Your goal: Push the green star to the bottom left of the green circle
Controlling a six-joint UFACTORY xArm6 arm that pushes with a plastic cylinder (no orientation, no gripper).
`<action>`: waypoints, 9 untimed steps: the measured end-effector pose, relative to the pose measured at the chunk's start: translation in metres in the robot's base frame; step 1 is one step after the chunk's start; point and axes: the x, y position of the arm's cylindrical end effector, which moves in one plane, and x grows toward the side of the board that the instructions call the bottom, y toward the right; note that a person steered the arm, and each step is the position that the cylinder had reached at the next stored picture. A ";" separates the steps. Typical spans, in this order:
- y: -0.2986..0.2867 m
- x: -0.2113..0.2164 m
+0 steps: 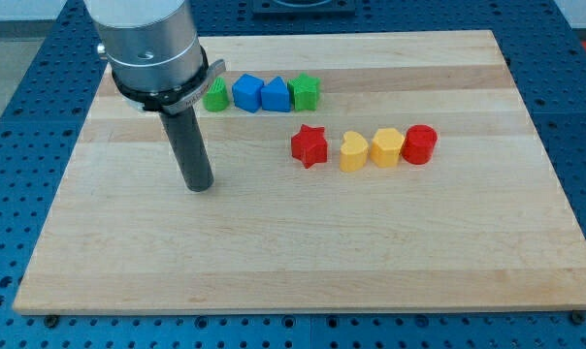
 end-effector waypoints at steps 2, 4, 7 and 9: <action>-0.016 0.016; -0.017 0.017; -0.012 -0.012; 0.008 -0.053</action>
